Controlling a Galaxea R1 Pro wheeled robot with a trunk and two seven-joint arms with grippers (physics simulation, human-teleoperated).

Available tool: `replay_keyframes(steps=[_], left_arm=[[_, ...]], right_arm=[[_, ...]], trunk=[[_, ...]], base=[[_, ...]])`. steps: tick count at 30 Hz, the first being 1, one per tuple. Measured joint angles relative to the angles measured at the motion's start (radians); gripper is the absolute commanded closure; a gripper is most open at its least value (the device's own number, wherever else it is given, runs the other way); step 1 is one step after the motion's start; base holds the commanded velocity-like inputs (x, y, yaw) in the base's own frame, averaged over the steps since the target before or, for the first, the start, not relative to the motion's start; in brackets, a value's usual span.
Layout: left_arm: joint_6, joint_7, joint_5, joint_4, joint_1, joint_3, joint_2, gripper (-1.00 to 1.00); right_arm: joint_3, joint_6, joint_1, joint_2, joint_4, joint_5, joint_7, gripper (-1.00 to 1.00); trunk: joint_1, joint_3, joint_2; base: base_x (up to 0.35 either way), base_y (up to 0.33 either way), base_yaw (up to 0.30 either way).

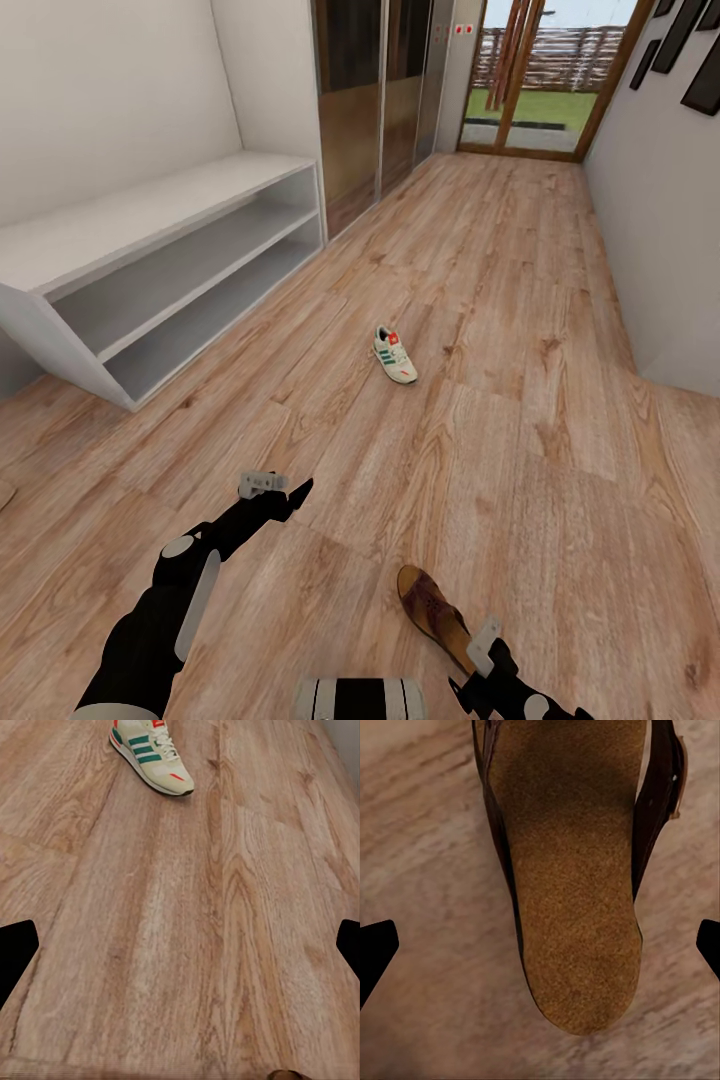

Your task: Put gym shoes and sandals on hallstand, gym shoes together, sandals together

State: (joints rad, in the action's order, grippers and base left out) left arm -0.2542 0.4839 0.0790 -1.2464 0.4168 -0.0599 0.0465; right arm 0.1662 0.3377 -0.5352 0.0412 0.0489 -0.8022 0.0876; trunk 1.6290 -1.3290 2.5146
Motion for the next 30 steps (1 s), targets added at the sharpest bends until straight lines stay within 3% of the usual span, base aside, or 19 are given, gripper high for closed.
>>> replay_keyframes(steps=[11, 24, 30], left_arm=[[0.0, 0.001, 0.0, 0.0, 0.0, -0.001, 0.0, -1.0], [0.0, 0.002, 0.0, 0.0, 0.0, -0.001, 0.0, -1.0], [0.0, 0.001, 0.0, 0.0, 0.0, 0.0, 0.0, -1.0]], right_arm=[[0.034, -0.001, 0.0, 0.001, 0.008, 0.0, 0.0, -1.0], [0.037, -0.001, 0.0, 0.0, 0.053, 0.0, 0.001, -1.0], [0.036, -0.001, 0.0, -0.001, 0.117, -0.001, 0.003, -1.0]], trunk=[[0.0, -0.006, 0.0], [0.0, -0.007, 0.0], [0.0, -0.007, 0.0]], base=[[0.0, 0.0, 0.0], [0.0, 0.0, 0.0], [0.0, 0.0, 0.0]])
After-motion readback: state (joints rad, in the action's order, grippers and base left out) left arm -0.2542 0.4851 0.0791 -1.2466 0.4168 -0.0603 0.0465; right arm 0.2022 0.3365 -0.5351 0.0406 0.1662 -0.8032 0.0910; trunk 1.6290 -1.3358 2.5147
